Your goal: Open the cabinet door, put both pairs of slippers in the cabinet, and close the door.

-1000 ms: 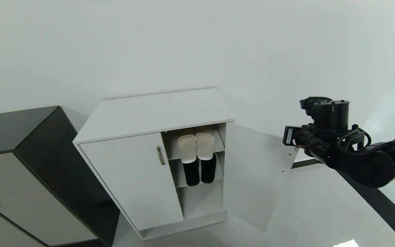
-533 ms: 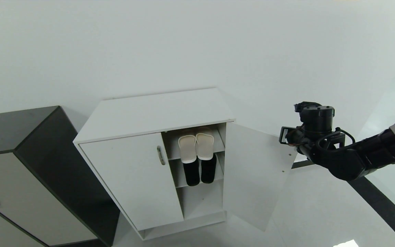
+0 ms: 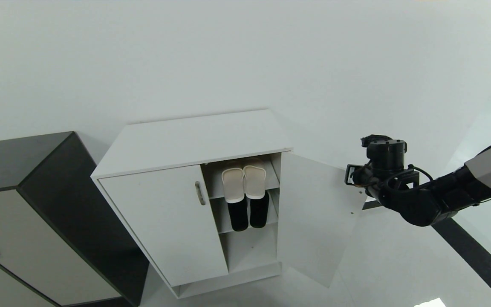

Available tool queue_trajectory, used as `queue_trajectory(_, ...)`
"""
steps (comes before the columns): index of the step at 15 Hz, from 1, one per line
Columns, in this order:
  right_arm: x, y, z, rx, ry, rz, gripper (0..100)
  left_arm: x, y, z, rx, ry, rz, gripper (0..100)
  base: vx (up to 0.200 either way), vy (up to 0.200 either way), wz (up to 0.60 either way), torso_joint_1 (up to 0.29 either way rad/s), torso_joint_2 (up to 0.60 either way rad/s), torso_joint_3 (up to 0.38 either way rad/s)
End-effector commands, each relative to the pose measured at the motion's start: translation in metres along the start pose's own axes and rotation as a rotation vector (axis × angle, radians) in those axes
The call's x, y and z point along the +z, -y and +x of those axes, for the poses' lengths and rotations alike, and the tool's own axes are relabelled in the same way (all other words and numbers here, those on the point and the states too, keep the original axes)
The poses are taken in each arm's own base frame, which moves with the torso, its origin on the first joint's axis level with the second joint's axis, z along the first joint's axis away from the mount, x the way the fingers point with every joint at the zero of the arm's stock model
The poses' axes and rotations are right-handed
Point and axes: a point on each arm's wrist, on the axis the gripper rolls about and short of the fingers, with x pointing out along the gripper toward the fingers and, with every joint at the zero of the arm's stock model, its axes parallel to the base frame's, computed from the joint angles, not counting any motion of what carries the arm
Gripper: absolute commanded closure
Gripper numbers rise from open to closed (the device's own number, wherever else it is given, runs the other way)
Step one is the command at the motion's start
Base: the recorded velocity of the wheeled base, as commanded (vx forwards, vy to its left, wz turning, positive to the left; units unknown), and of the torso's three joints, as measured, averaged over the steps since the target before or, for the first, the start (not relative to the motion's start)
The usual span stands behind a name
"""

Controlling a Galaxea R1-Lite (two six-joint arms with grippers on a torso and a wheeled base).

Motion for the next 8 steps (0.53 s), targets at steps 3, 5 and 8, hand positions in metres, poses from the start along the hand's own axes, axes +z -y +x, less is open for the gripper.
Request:
queue_trajectory(3, -0.003, -0.002, -0.003, 0.007, -0.010, -0.009, 100, 0.000, 0.000, 0.000, 0.000, 0.000, -0.001, 100, 0.000, 0.000, 0.00, 0.000, 0.00, 0.000)
queue_trajectory(5, -0.007, -0.005, -0.007, 0.015, -0.022, -0.017, 100, 0.000, 0.000, 0.000, 0.000, -0.001, -0.001, 100, 0.000, 0.000, 0.00, 0.000, 0.00, 0.000)
queue_trajectory(8, -0.009, -0.025, -0.037, 0.090, -0.035, -0.043, 100, 0.000, 0.000, 0.000, 0.000, 0.000, -0.001, 100, 0.000, 0.000, 0.00, 0.000, 0.00, 0.000)
